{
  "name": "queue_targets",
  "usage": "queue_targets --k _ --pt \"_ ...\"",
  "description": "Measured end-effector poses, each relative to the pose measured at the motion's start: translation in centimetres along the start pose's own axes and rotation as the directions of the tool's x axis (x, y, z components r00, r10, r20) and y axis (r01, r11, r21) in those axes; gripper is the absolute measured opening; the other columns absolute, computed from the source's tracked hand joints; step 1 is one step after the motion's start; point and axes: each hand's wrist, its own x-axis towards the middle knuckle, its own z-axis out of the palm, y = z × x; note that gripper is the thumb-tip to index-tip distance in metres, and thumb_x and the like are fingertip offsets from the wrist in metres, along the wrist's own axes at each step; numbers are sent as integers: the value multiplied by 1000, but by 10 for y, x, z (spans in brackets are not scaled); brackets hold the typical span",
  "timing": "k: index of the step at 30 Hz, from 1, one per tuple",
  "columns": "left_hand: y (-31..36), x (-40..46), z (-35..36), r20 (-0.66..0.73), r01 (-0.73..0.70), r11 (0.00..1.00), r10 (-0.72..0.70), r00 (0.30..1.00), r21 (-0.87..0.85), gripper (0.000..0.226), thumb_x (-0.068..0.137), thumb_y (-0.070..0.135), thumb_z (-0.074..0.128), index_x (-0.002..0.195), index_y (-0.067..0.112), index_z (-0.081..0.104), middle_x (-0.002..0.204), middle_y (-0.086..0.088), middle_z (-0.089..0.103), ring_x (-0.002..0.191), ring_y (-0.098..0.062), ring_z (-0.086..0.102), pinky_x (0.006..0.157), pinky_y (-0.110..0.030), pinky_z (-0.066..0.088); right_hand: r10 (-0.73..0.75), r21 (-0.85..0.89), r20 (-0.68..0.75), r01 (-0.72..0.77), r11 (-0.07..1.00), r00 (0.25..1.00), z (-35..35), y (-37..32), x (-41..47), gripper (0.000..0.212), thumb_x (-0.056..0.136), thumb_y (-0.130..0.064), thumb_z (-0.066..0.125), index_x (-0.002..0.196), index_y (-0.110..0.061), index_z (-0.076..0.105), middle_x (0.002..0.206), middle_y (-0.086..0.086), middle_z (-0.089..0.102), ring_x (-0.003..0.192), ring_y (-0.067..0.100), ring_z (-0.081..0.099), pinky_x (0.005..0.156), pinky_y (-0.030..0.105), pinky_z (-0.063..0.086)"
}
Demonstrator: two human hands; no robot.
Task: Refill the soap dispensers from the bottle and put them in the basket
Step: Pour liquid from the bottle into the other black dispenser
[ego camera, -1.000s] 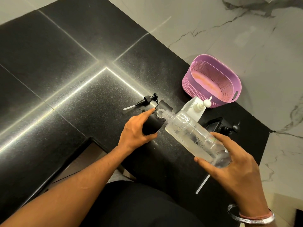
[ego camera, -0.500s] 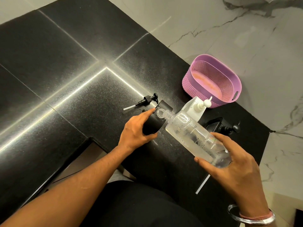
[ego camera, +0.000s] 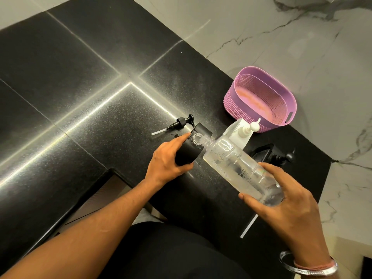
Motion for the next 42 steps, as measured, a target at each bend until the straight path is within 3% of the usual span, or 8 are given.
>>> queue_targets --k 5,23,27,33,37,42 --pt "0 0 0 0 -6 1000 6 1000 3 90 76 35 92 155 26 49 135 5 68 111 -16 63 99 -29 47 -3 2 -4 3 1000 1000 0 0 0 87 66 -64 83 140 -26 59 125 -4 69 105 12 64 75 28 63" --pt "2 0 -1 -4 -3 1000 3 1000 2 90 76 35 92 155 25 49 135 5 68 111 -13 60 99 -27 45 -2 -8 1 2 1000 1000 0 4 1 86 66 -66 83 141 -32 56 127 -7 67 108 14 66 73 36 66" --pt "3 0 -2 -7 -6 1000 6 1000 0 89 76 34 92 154 23 50 133 4 69 111 -11 59 98 -25 44 1 -12 0 -1 1000 1000 0 3 2 87 66 -66 83 141 -31 57 127 -5 68 107 14 65 73 35 66" --pt "2 0 -2 0 -11 1000 11 1000 0 90 76 34 92 155 25 49 132 4 69 108 -19 64 98 -34 51 7 -9 -4 -7 1000 1000 0 3 1 87 65 -65 83 141 -31 57 127 -4 68 106 14 65 73 36 65" --pt "2 1 -1 -12 -13 1000 13 1000 3 90 75 33 93 154 23 51 132 3 70 109 -15 61 97 -28 46 8 0 -8 -8 1000 1000 0 4 1 87 66 -64 84 141 -31 57 127 -3 69 105 15 65 75 36 65" --pt "3 0 -2 -2 -10 1000 10 1000 4 89 76 34 92 154 24 51 131 3 70 108 -15 62 96 -30 48 4 -4 -4 -4 1000 1000 1 3 1 87 66 -65 83 141 -29 57 127 -2 68 106 15 66 74 34 65"
